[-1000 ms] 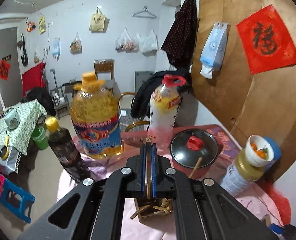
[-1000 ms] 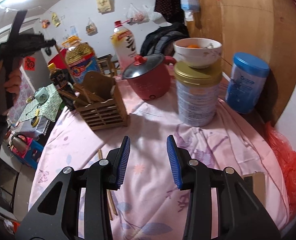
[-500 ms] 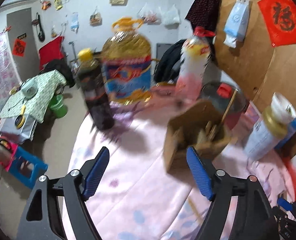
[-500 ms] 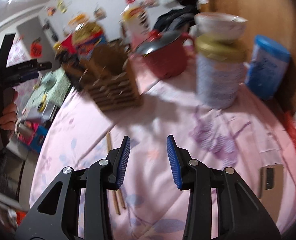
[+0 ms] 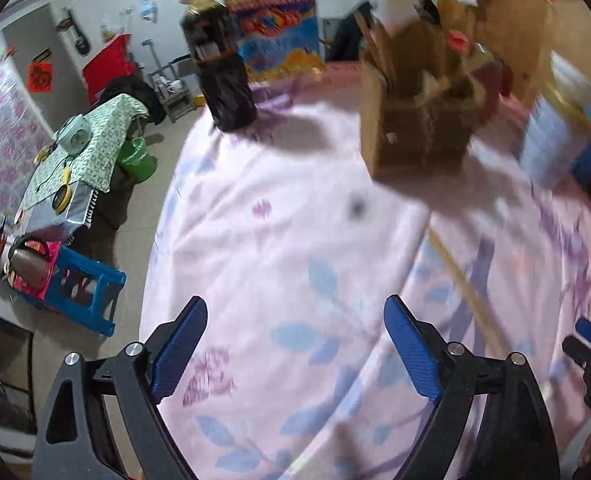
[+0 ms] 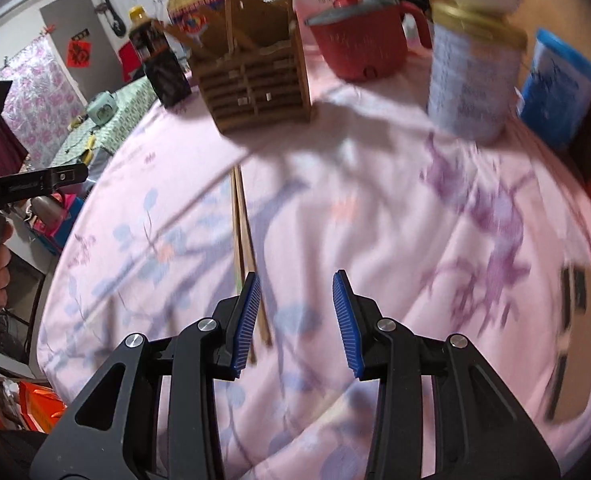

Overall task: Organize utensils
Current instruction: 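Move both open grippers back over the remaining chopsticks on the cloth, then grasp one loose wooden chopstick with the left gripper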

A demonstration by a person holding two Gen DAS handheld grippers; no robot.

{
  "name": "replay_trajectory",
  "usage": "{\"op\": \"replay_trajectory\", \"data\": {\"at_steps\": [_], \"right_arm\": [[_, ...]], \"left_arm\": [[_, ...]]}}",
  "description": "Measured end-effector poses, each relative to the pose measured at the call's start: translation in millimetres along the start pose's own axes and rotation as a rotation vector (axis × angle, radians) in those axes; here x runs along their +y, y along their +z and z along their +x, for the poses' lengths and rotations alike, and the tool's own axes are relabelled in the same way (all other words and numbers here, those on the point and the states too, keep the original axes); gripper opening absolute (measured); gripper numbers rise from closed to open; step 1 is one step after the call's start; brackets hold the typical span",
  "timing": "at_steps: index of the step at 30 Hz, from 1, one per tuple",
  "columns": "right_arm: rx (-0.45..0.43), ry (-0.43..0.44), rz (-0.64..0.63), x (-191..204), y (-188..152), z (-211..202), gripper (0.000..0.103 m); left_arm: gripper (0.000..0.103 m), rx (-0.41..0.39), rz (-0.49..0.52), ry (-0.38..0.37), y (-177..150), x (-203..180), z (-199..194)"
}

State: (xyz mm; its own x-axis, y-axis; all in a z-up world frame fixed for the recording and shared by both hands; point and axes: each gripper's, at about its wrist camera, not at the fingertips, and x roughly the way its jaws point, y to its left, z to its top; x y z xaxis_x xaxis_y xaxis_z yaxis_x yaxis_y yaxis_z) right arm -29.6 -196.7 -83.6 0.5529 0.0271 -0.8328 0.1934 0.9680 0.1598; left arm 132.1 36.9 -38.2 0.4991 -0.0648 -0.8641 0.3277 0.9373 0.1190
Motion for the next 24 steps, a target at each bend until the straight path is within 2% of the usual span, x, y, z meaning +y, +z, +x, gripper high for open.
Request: {"op": "replay_trajectory", "data": {"at_steps": [3, 7, 13, 14, 15, 16, 19, 24], "right_arm": [[0.022, -0.029, 0.014, 5.4, -23.2, 6.1, 0.040], [0.046, -0.034, 0.001, 8.6, -37.9, 19.8, 0.040], [0.065, -0.073, -0.152, 27.0, -39.9, 46.7, 0.040], [0.085, -0.001, -0.201, 38.8, -41.0, 47.4, 0.039], [0.088, 0.049, -0.222, 45.1, -42.2, 44.9, 0.034], [0.070, 0.093, -0.220, 48.2, -42.8, 38.4, 0.034], [0.044, 0.134, -0.103, 26.2, -38.3, 23.9, 0.035], [0.042, 0.043, -0.090, -26.1, -29.4, 5.4, 0.038]], "left_arm": [[0.088, 0.042, 0.055, -0.007, -24.0, -3.1, 5.4], [0.088, 0.061, 0.066, 0.000, -43.8, -1.6, 0.3], [0.091, 0.115, -0.024, 0.071, -67.4, 4.6, -6.8], [0.091, 0.127, -0.043, 0.076, -71.3, 4.3, -6.5], [0.091, 0.136, -0.054, 0.077, -73.3, 3.5, -5.9], [0.091, 0.151, -0.065, 0.074, -76.9, 0.9, -4.3], [0.091, 0.172, -0.075, 0.062, -84.3, -13.8, -1.5], [0.091, 0.161, -0.044, 0.001, -90.8, -58.2, 1.4]]}}
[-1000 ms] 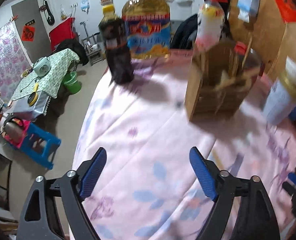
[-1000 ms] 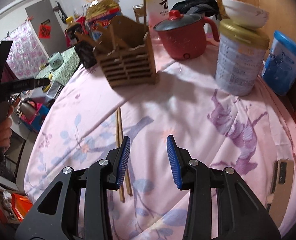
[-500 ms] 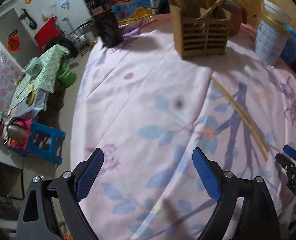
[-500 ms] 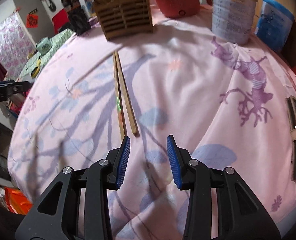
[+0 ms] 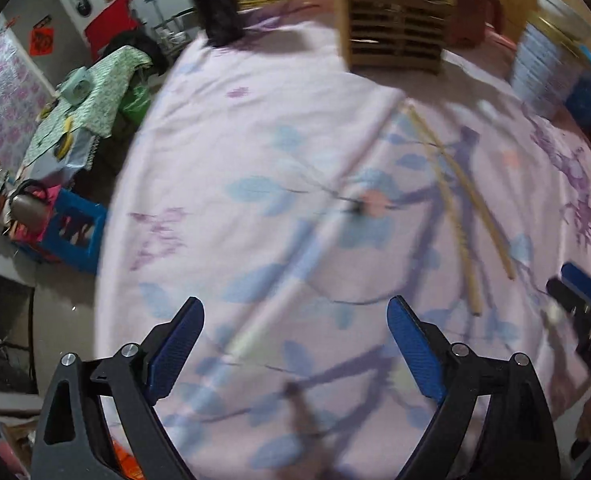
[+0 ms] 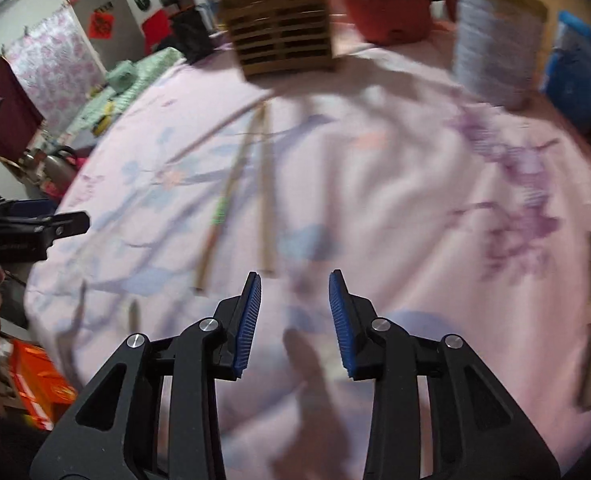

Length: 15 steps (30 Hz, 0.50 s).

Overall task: Organize utensils
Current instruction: 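Grasp one loose wooden chopstick with the left gripper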

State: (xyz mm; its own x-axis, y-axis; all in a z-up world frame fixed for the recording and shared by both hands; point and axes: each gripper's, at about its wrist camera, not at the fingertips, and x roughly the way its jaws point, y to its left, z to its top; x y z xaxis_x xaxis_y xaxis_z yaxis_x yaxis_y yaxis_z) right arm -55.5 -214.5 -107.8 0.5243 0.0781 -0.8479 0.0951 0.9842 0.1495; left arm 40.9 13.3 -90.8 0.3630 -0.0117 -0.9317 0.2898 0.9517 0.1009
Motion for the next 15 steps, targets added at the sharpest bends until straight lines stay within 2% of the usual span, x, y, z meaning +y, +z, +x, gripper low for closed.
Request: {"op": "replay_trajectory", "data": {"at_steps": [6, 9, 12, 14, 15], "right_arm": [[-0.023, -0.014, 0.075, -34.4, -2.2, -19.1, 0.038], [-0.018, -0.022, 0.044, -38.1, -7.0, -23.3, 0.038], [-0.010, -0.039, 0.000, -41.9, -13.2, -27.8, 0.038], [-0.002, -0.040, -0.006, -47.4, -15.7, -29.7, 0.038], [-0.001, -0.040, -0.007, -48.7, -16.3, -30.5, 0.038]], "left_arm": [[0.091, -0.026, 0.090, -0.050, -10.5, -57.2, 6.5], [0.081, -0.037, 0.095, -0.102, -14.7, -79.3, 11.0], [0.061, -0.032, 0.083, -0.135, -14.4, -91.7, 17.7], [0.036, -0.017, 0.057, -0.176, -14.1, -97.6, 26.6], [0.029, -0.009, 0.047, -0.192, -15.0, -98.7, 29.7]]}}
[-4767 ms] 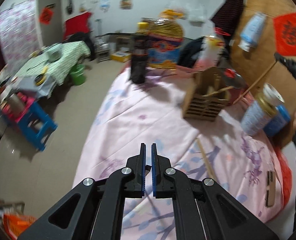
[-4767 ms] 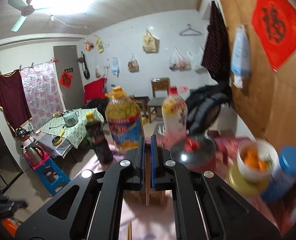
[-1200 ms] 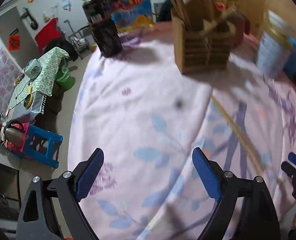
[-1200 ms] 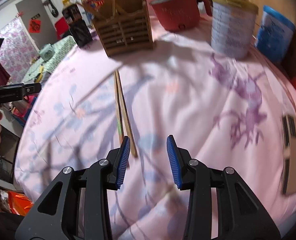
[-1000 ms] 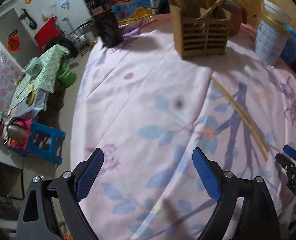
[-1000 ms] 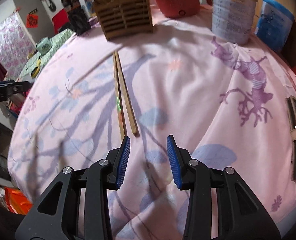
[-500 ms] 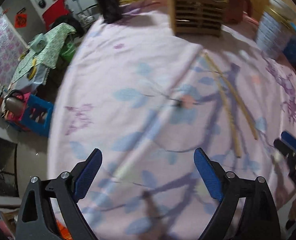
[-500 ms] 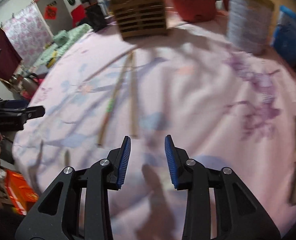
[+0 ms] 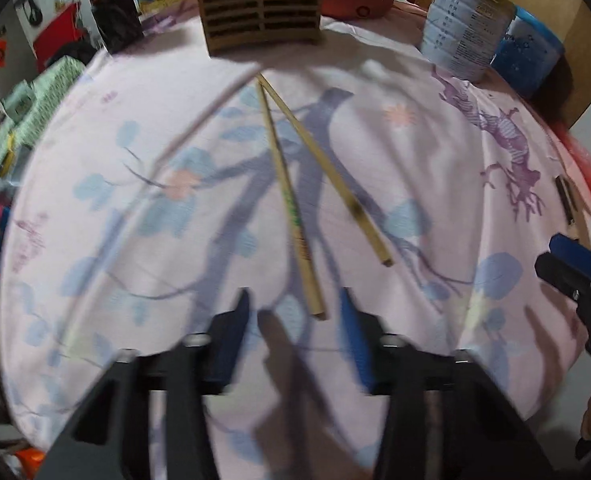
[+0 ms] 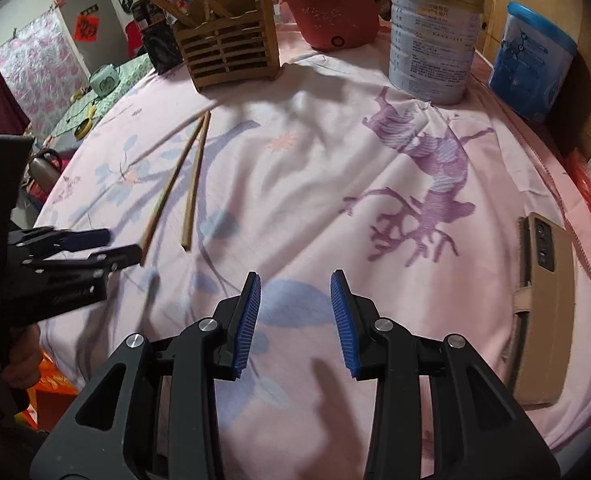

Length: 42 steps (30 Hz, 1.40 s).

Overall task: Organize utensils
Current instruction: 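Grasp one loose wooden chopstick with the left gripper, then lift the left gripper's chopstick while the right gripper grasps the last chopstick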

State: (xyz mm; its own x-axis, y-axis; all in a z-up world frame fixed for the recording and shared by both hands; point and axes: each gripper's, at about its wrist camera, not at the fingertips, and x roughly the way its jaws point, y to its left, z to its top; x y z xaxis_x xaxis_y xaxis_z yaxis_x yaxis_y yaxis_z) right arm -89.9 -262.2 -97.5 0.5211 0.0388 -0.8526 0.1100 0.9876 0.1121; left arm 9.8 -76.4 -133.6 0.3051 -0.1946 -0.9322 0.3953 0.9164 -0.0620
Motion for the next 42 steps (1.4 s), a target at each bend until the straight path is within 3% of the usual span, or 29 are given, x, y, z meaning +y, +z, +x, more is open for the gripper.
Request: {"op": "replay_trajectory", "data": {"at_steps": [2, 8, 14, 20, 33, 37, 41, 42], "right_arm": [[0.000, 0.007, -0.013, -2.5, -0.7, -2.6, 0.038], [-0.025, 0.070, -0.103, 14.7, 5.5, -3.9, 0.038], [-0.025, 0.197, -0.174, 54.9, 21.9, 18.9, 0.038], [0.003, 0.258, -0.211, 86.3, 31.6, 41.9, 0.038], [0.051, 0.230, -0.166, 95.2, 34.8, 72.1, 0.037], [0.055, 0.177, -0.186, 101.2, 28.9, 81.4, 0.035], [0.016, 0.097, -0.227, 105.2, 26.4, 81.2, 0.010], [0.021, 0.105, -0.210, 102.4, 27.8, 80.9, 0.009]], "left_arm": [[0.007, -0.025, -0.018, -0.002, -2.0, -1.1, 4.1], [0.006, -0.053, -0.086, 0.030, -3.7, 9.9, -5.7], [0.006, -0.071, -0.142, 0.110, -9.7, 38.7, -31.0], [0.006, -0.055, -0.187, 0.150, -23.4, 59.6, -40.2], [0.006, -0.037, -0.182, 0.149, -28.0, 78.5, -38.4], [0.006, -0.035, -0.163, 0.149, -25.5, 79.8, -39.2], [0.006, -0.044, -0.131, 0.167, -21.6, 78.0, -41.8], [0.006, -0.049, -0.121, 0.171, -20.3, 77.3, -42.8]]}}
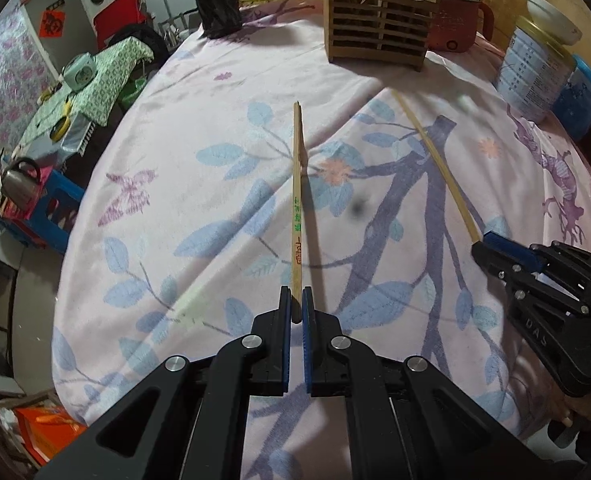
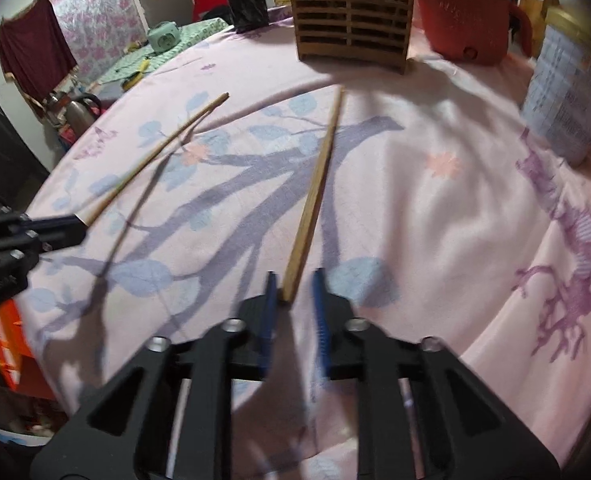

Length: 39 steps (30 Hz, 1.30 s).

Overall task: Organize utensils
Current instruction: 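Lift the left gripper's chopstick while the right gripper grasps the last chopstick, then carry both grippers' chopsticks toward the wooden caddy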

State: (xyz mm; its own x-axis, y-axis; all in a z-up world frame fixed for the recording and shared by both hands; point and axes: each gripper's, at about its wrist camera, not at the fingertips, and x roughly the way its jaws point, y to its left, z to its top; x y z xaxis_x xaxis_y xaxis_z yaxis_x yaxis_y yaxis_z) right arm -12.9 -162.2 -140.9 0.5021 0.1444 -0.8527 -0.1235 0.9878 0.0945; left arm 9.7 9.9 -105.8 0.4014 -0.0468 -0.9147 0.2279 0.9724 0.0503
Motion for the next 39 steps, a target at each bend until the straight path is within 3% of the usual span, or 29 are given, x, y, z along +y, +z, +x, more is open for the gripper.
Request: {"op": "replay_trajectory", "data": {"at_steps": [7, 24, 33, 39], "right_arm": [[-0.034, -0.029, 0.045, -9.2, 6.3, -20.5, 0.007], [-0.351, -0.104, 0.082, 6.4, 51.5, -147.5, 0.007], [-0.432, -0.132, 0.104, 17.8, 58.3, -181.2, 0.007], [-0.444, -0.172, 0.148, 20.6, 57.5, -187.9, 0.007]], "left_arm": [[0.006, -0.056, 0.056, -0.003, 16.7, -4.1, -18.3], [0.006, -0.223, 0.140, -0.043, 48.9, 3.1, -86.6], [0.006, -0.232, 0.130, -0.098, 60.8, 28.7, -108.3], [0.006, -0.187, 0.165, -0.108, 58.4, 50.6, -109.9]]}}
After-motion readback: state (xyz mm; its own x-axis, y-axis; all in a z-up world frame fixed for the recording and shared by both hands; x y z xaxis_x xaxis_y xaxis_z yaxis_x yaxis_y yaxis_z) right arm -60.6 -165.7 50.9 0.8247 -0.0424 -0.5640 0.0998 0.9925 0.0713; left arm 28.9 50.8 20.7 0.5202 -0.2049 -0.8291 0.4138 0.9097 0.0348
